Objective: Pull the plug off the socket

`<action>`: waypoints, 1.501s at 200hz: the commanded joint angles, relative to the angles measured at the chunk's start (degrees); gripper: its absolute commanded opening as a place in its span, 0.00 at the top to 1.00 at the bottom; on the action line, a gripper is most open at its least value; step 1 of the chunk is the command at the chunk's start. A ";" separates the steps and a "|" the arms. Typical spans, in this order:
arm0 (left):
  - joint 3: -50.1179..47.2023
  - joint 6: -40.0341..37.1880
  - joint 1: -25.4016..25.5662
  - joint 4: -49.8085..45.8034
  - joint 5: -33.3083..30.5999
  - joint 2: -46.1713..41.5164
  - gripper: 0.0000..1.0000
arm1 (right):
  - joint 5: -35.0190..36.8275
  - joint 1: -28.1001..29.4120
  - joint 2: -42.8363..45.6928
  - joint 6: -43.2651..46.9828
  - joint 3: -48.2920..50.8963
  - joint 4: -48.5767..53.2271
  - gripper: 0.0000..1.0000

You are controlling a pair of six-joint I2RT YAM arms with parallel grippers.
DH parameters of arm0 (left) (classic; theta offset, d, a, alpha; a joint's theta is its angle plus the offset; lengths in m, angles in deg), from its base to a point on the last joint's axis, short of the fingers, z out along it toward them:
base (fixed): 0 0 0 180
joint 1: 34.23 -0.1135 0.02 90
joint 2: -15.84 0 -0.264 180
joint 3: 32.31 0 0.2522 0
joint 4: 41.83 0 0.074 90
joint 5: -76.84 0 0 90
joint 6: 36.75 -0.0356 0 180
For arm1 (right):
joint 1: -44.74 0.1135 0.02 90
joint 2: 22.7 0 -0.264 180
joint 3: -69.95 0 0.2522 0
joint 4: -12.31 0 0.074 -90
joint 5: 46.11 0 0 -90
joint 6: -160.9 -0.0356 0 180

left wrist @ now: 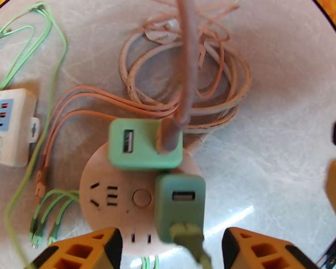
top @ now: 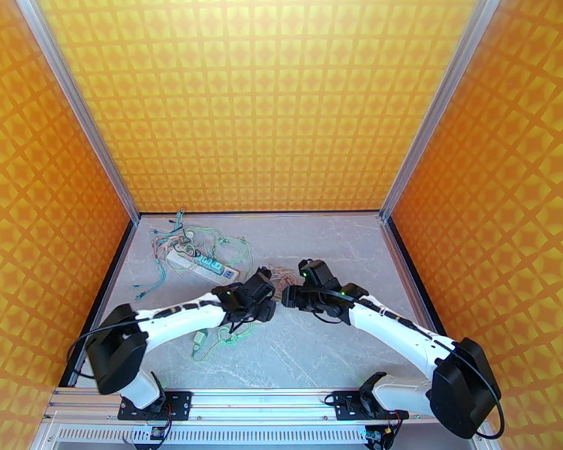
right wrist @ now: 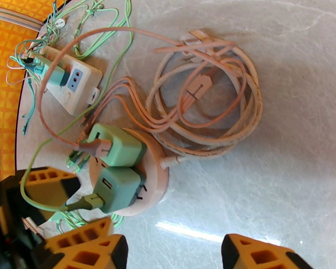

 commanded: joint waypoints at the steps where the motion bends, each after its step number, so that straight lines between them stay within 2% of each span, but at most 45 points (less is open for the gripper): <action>1: 2.69 -2.33 0.29 1.33 0.02 2.37 0.43 | -0.29 0.10 1.37 1.19 0.74 1.18 0.40; 37: 4.25 -3.03 0.29 1.97 -0.15 5.64 0.51 | -0.94 0.11 1.81 1.63 0.76 1.66 0.40; 55: 4.46 -3.34 0.29 1.77 -0.11 6.66 0.61 | -1.46 0.09 1.73 1.75 0.59 1.38 0.40; 70: 4.36 -3.69 0.34 1.07 -0.05 6.74 0.76 | -2.36 0.01 1.15 2.17 0.09 0.98 0.40; 80: 3.55 -3.87 0.30 1.15 0.16 6.03 0.82 | -2.89 0.01 0.55 2.54 -0.42 0.85 0.40; 169: -7.69 -5.58 0.38 4.53 7.05 -4.10 0.80 | -14.38 -0.25 -8.56 3.44 -2.91 -6.01 0.43; 241: -7.65 -7.53 1.24 3.08 8.15 -4.80 0.79 | -18.72 -0.34 -13.57 2.51 -4.17 -10.57 0.47; 300: -6.53 -6.74 1.52 2.59 8.12 -4.55 0.81 | -22.20 -2.95 -16.38 0.81 -2.93 -13.94 0.49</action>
